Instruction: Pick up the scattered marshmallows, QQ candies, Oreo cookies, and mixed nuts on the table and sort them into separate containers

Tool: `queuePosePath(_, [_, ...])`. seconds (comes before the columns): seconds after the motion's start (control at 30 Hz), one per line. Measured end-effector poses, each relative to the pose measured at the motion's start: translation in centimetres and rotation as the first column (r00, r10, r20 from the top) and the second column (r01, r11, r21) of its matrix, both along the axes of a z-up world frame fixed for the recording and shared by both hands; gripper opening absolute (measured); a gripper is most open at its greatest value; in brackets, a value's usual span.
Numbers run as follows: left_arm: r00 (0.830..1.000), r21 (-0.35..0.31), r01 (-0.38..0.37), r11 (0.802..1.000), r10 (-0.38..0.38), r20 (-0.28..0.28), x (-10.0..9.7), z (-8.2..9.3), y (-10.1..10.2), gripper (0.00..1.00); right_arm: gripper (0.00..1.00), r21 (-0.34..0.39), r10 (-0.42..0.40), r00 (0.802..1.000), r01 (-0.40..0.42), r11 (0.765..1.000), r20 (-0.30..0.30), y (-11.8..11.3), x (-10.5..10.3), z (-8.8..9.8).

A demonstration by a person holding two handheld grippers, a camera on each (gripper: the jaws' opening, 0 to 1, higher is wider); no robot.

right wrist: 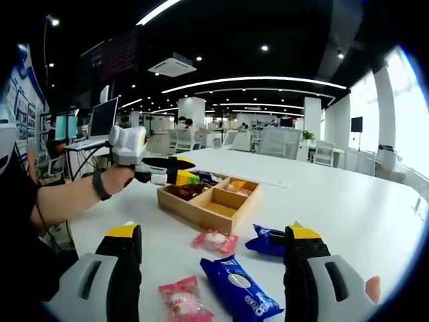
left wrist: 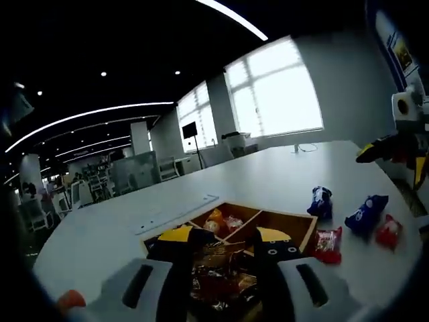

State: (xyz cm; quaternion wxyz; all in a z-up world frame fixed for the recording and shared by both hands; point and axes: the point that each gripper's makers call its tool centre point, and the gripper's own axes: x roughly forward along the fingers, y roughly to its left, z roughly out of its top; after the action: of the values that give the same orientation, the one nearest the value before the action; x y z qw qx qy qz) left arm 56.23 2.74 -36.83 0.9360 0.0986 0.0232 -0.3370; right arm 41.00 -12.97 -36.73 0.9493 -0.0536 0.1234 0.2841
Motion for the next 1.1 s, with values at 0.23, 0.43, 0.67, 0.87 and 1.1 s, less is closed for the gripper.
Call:
queuePosePath(0.23, [1.000,-0.031,-0.020,0.999,0.020,-0.002,0.1,0.1,0.4,0.60,0.83,-0.001,0.000,1.000,0.000,1.000,0.004,0.0,0.0,0.0])
queuePosePath(0.43, [1.000,-0.065,-0.019,0.998,0.019,-0.004,-0.2,0.4,0.4,0.68,0.83,-0.003,-0.002,1.000,0.002,1.000,0.002,0.0,0.0,0.0])
queuePosePath(0.67, [1.000,-0.089,-0.013,0.996,0.011,-0.022,-0.8,0.4,0.3,0.80,0.83,-0.002,-0.004,1.000,0.004,1.000,0.007,-0.1,0.0,0.1])
queuePosePath(0.87, [0.999,-0.087,-0.004,0.996,0.000,-0.036,-1.4,0.1,0.3,0.89,0.83,-0.004,-0.003,1.000,0.003,1.000,0.006,-0.1,0.1,0.1])
queuePosePath(1.1, [0.999,-0.084,-0.020,0.996,0.017,-0.035,-1.8,-0.2,0.6,0.95,0.83,-0.006,0.000,1.000,0.000,1.000,0.006,0.1,0.4,0.1])
